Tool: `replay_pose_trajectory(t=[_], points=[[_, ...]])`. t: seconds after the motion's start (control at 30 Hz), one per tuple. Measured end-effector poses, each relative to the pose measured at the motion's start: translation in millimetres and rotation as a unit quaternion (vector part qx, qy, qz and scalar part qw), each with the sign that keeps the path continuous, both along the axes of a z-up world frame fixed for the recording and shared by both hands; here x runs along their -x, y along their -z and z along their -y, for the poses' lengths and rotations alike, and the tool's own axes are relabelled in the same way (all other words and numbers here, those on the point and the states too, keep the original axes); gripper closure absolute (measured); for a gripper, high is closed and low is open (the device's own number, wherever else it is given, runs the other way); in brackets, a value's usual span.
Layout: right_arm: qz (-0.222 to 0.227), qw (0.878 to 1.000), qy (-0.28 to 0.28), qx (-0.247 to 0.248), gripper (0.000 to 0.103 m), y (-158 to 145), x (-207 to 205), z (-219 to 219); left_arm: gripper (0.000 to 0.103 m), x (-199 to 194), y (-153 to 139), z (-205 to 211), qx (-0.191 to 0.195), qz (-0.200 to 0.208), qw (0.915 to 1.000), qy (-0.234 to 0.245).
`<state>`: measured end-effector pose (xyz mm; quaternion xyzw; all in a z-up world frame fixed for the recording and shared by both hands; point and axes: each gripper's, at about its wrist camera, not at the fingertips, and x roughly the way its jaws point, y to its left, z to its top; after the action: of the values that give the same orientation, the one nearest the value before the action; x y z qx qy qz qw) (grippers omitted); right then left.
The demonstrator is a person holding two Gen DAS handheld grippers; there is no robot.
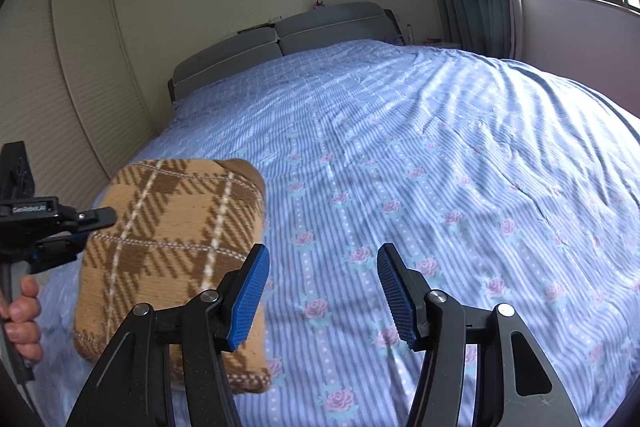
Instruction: Fold small clothes
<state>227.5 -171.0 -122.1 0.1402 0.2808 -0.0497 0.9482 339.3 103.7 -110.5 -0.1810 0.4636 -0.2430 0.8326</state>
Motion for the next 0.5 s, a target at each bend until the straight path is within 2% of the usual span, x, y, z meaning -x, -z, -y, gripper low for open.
replay_pose_trajectory(t=[0.07,0.17,0.27,0.5], points=[[-0.006,1.0,-0.006,0.001,0.046,4,-1,-5,0.078,-5,26,-4,0.003,-0.034,0.9994,-0.007],[-0.01,1.0,-0.015,0.009,0.046,8,1,-10,0.078,-7,49,-9,0.007,-0.053,0.9984,-0.021],[-0.012,1.0,-0.017,0.018,0.046,10,1,-12,0.078,-4,57,-10,0.006,-0.044,0.9987,-0.025],[-0.026,0.999,-0.019,0.013,0.046,16,0,-12,0.076,2,52,15,-0.061,0.004,0.9978,-0.024]])
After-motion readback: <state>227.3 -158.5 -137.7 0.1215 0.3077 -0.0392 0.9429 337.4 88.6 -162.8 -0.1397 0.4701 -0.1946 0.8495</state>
